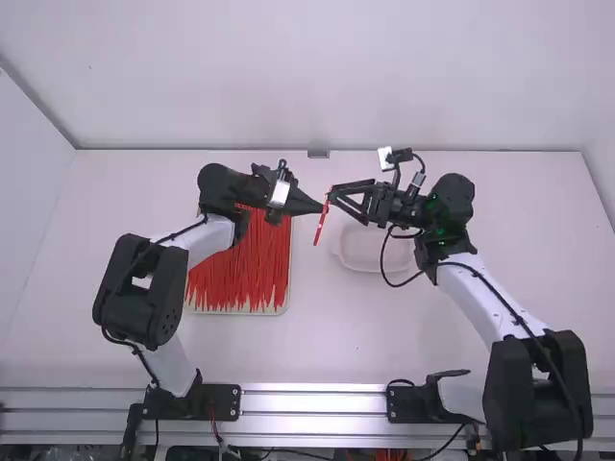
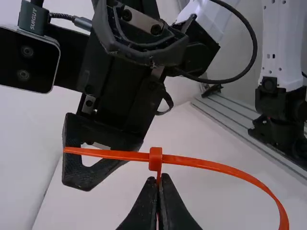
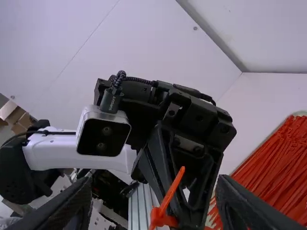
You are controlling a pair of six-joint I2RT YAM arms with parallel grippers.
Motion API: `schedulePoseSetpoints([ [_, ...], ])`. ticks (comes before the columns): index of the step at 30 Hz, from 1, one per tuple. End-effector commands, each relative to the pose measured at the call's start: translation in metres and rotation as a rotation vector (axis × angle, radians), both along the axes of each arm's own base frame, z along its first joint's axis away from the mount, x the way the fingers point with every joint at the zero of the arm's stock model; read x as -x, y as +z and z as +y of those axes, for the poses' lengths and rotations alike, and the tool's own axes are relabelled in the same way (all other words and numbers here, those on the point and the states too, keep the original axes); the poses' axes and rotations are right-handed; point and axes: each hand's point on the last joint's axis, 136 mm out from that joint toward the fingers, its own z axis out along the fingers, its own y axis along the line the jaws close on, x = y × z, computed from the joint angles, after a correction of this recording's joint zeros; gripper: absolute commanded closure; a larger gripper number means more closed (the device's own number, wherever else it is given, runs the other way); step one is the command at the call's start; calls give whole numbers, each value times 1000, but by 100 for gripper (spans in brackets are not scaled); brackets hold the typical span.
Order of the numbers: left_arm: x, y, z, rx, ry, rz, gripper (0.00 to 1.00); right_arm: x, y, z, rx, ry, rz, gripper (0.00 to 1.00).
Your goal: Fasten the cable tie
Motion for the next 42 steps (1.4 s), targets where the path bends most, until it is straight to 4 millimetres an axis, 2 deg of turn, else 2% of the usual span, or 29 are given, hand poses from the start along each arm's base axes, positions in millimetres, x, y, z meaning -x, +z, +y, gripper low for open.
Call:
schedulePoseSetpoints([
  [1,5,4,0,2,-7,-13,98,-4,2,2,-4,-16,-10,34],
  [8,5,4,0,2,-6,-13,98,-6,3,2,-7,-29,-11,41],
  [9,5,4,0,3,-4,-13,98,-6,3,2,-7,-29,-12,46],
  [10,5,4,0,3,-4,-14,98,-6,3,2,-7,-28,-11,48],
  [15,4,5,-2,9,1,-12,98,-3,3,7,-7,-16,-11,51],
  [19,6,6,-5,12,-7,-23,98,-2,4,11,-11,-20,-10,57],
  [23,3,8,-6,23,12,-9,98,2,4,18,-11,-1,-11,71],
  [27,1,8,-3,23,20,-12,98,1,3,16,-10,-4,-9,90],
  [30,2,8,-4,22,17,-12,98,1,3,15,-10,-6,-7,99],
  [42,6,4,-3,-7,-12,31,98,-1,4,14,-9,-19,-29,100],
])
